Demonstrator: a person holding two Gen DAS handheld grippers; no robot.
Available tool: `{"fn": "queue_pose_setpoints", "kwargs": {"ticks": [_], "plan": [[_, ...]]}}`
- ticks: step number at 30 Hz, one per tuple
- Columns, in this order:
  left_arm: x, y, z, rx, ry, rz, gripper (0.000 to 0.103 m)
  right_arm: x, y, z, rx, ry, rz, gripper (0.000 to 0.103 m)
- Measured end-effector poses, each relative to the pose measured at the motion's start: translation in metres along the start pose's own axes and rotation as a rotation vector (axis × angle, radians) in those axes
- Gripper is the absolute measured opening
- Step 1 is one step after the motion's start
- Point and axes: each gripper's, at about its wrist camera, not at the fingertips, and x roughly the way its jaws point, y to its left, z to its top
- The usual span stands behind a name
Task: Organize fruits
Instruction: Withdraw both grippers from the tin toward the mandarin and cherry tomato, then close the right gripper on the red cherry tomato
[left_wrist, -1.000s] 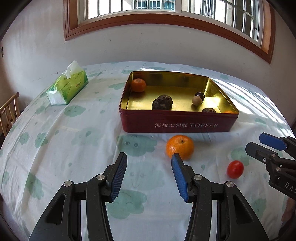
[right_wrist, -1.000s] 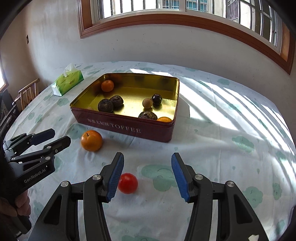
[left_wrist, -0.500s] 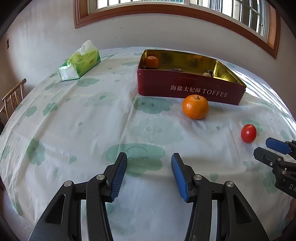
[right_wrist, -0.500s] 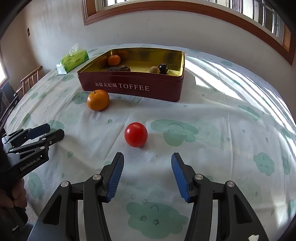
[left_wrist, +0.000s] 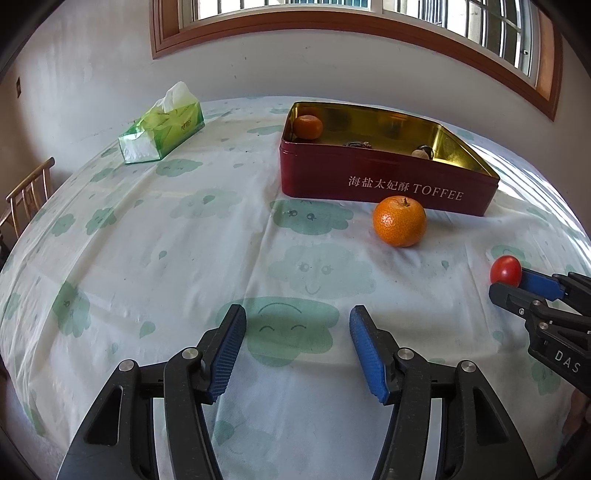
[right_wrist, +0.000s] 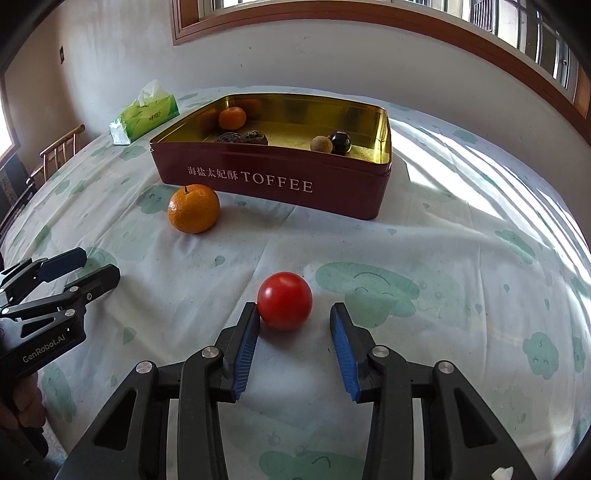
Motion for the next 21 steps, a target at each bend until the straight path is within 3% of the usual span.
{"fn": "queue_pose_setpoints", "kwargs": {"ticks": [3,21], "plan": [[0.002,-0.004,0.003,0.006,0.003,0.0,0.059,0.001,0.002,0.002,-0.011,-0.006,0.0,0.027],[0.014,-0.038,0.018,0.053,0.014,-0.034,0.059,0.002,-0.027,0.003,0.037,-0.024,-0.045,0.027]]}}
